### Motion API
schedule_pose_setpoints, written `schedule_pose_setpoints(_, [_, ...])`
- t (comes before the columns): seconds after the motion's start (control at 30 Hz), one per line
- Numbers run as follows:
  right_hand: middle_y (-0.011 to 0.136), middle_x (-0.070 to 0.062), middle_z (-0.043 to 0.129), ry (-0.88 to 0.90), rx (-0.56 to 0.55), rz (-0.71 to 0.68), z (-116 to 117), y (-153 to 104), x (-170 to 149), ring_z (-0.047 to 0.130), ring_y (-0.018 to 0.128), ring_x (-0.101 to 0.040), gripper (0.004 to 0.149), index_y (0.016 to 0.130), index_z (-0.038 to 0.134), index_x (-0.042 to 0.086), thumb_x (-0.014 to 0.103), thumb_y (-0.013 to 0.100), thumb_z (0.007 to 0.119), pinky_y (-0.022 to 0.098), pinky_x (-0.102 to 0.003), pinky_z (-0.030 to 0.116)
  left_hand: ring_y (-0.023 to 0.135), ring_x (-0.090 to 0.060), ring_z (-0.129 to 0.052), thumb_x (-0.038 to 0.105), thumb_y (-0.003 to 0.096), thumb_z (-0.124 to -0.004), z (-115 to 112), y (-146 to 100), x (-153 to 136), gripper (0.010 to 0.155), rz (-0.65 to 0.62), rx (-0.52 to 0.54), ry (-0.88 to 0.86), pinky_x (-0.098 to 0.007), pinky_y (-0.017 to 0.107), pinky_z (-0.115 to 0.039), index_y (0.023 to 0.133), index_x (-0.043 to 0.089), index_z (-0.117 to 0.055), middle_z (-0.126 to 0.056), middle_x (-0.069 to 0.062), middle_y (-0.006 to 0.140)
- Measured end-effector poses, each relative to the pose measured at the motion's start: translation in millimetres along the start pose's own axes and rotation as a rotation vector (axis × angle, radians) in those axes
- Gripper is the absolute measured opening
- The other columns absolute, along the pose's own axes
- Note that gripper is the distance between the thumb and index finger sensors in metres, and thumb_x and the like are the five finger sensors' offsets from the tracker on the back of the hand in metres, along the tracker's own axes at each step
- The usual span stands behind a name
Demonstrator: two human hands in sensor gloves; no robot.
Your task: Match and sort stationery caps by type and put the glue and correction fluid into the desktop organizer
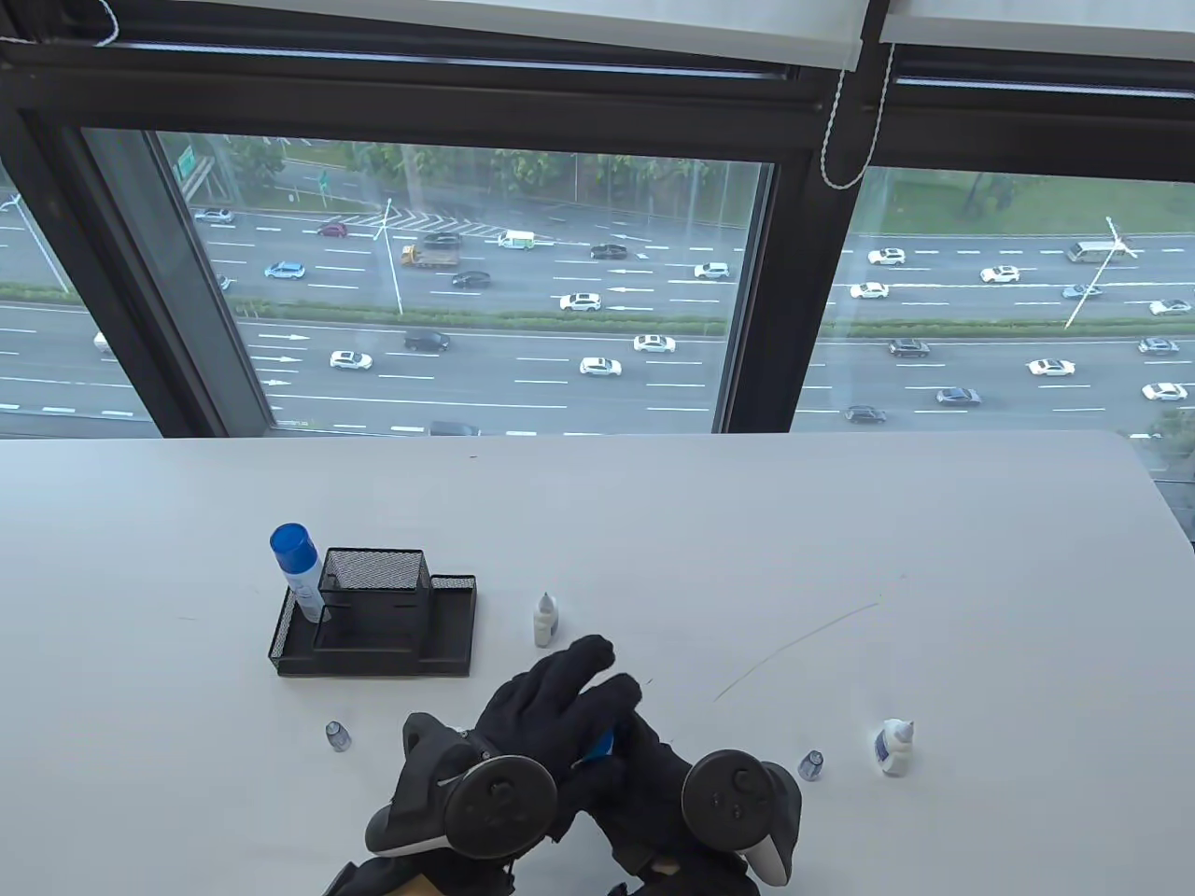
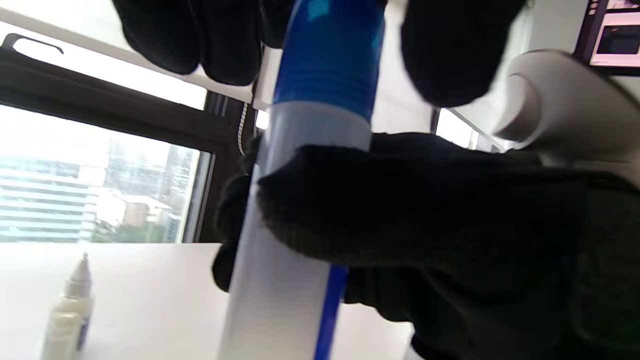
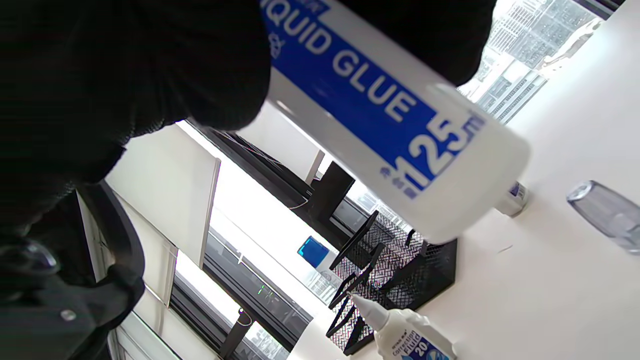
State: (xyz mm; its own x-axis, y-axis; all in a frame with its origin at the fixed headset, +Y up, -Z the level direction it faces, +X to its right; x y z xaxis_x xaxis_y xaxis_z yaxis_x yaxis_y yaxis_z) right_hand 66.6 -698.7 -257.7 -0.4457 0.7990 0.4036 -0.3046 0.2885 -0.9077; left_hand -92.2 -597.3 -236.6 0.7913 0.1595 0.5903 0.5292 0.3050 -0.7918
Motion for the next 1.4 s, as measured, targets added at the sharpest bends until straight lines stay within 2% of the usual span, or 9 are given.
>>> schedule_pose_setpoints(0.1, [0.1, -0.01, 0.072, 0.013, 0.009, 0.0, -0.6, -0.1, -0.5, 0.084, 0.09, -0.033, 0.074, 0.105, 0.053, 0.013, 0.037, 0.046, 0.091, 0.07, -0.052, 0.069, 0.085, -0.023, -0.099, 0.063, 0.0517, -0.076, 0.4, 0.5, 0.6, 0.072, -0.005, 0.073, 0.025, -0.049, 0.066, -0.082, 0.112, 0.027, -0.059, -0.076, -0.008, 0.109])
schedule_pose_setpoints(0.27, [0.099, -0.01, 0.074, 0.004, 0.027, -0.016, 0.9, 0.4, 2.0, 0.086, 0.089, -0.033, 0.074, 0.105, 0.054, 0.012, 0.037, 0.046, 0.092, 0.069, -0.051, 0.071, 0.104, -0.034, -0.087, 0.038, 0.0591, -0.076, 3.4, 2.0, -2.5, 0.057, -0.101, -0.087, -0.115, -0.055, 0.071, -0.076, 0.112, 0.028, -0.056, -0.064, -0.009, 0.12])
schedule_pose_setpoints(0.4, [0.099, -0.01, 0.073, 0.0, -0.001, -0.009, -0.6, 0.3, 1.3, 0.086, 0.089, -0.033, 0.074, 0.105, 0.054, 0.013, 0.037, 0.046, 0.092, 0.069, -0.051, 0.07, 0.104, -0.034, -0.084, 0.059, 0.0534, -0.078, 3.0, -1.3, -3.7, 0.069, 0.01, 0.049, -0.018, -0.056, 0.071, -0.073, 0.113, 0.034, -0.054, -0.059, -0.016, 0.121])
schedule_pose_setpoints(0.47, [0.098, -0.011, 0.074, 0.008, -0.006, 0.003, -1.8, 1.0, 0.0, 0.086, 0.088, -0.033, 0.074, 0.105, 0.054, 0.012, 0.037, 0.046, 0.092, 0.069, -0.051, 0.07, 0.085, -0.021, -0.098, 0.057, 0.0531, -0.078, 3.9, -1.6, -3.0, 0.061, 0.011, 0.081, 0.018, -0.049, 0.065, -0.081, 0.108, 0.037, -0.061, -0.075, -0.009, 0.11])
schedule_pose_setpoints(0.67, [0.097, -0.01, 0.076, -0.001, -0.004, 0.0, -2.1, 1.1, 0.4, 0.087, 0.087, -0.032, 0.074, 0.104, 0.056, 0.013, 0.038, 0.045, 0.092, 0.068, -0.051, 0.071, 0.104, -0.033, -0.086, 0.038, 0.0587, -0.077, 6.0, -0.5, -1.1, 0.053, -0.07, -0.044, -0.068, -0.057, 0.073, -0.073, 0.108, 0.04, -0.059, -0.064, -0.007, 0.122])
schedule_pose_setpoints(0.8, [0.097, -0.01, 0.076, -0.033, -0.036, 0.008, -5.0, 0.8, -0.4, 0.087, 0.087, -0.033, 0.074, 0.104, 0.056, 0.012, 0.038, 0.045, 0.093, 0.068, -0.051, 0.071, 0.102, -0.034, -0.086, 0.061, 0.053, -0.076, -2.7, 1.6, -1.8, 0.072, -0.002, 0.032, -0.021, -0.056, 0.071, -0.074, 0.116, 0.033, -0.052, -0.059, -0.016, 0.122])
schedule_pose_setpoints(1.03, [0.096, -0.01, 0.078, -0.046, -0.005, -0.016, -1.9, 0.5, 3.2, 0.089, 0.086, -0.032, 0.073, 0.103, 0.058, 0.013, 0.037, 0.044, 0.094, 0.068, -0.051, 0.072, 0.101, -0.031, -0.086, 0.041, 0.0587, -0.076, -0.1, 1.5, -1.1, 0.053, -0.084, -0.044, -0.075, -0.057, 0.072, -0.073, 0.109, 0.035, -0.061, -0.068, -0.006, 0.118])
schedule_pose_setpoints(1.2, [0.097, -0.009, 0.076, -0.001, -0.047, -0.015, -4.7, -1.1, 4.4, 0.087, 0.087, -0.031, 0.074, 0.104, 0.056, 0.014, 0.039, 0.044, 0.093, 0.069, -0.05, 0.071, 0.097, -0.028, -0.09, 0.055, 0.0526, -0.081, 2.0, -5.2, -7.7, 0.064, 0.007, 0.155, -0.124, -0.053, 0.069, -0.077, 0.11, 0.031, -0.063, -0.07, -0.005, 0.117])
schedule_pose_setpoints(1.4, [0.096, -0.01, 0.077, -0.025, -0.059, -0.012, -8.8, -0.6, 2.5, 0.089, 0.086, -0.032, 0.074, 0.103, 0.058, 0.013, 0.037, 0.044, 0.094, 0.068, -0.05, 0.073, 0.089, -0.025, -0.098, 0.048, 0.0532, -0.082, 0.6, -3.0, -4.4, 0.061, -0.007, 0.114, -0.091, -0.051, 0.066, -0.08, 0.109, 0.03, -0.066, -0.08, -0.006, 0.111])
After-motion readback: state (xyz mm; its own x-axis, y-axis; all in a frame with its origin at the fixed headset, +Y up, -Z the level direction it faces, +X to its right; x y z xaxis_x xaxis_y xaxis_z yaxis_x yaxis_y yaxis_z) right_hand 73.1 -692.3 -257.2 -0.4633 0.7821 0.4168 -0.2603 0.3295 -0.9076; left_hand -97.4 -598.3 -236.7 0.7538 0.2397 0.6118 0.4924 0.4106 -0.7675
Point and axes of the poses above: the tracker on the back of each hand, its own x axis roughly to the thumb side, its own y axis roughly from the wrist to the fingertips, z = x × y, the point moved 1 cm from there along y, roughly from the wrist to the fingertips
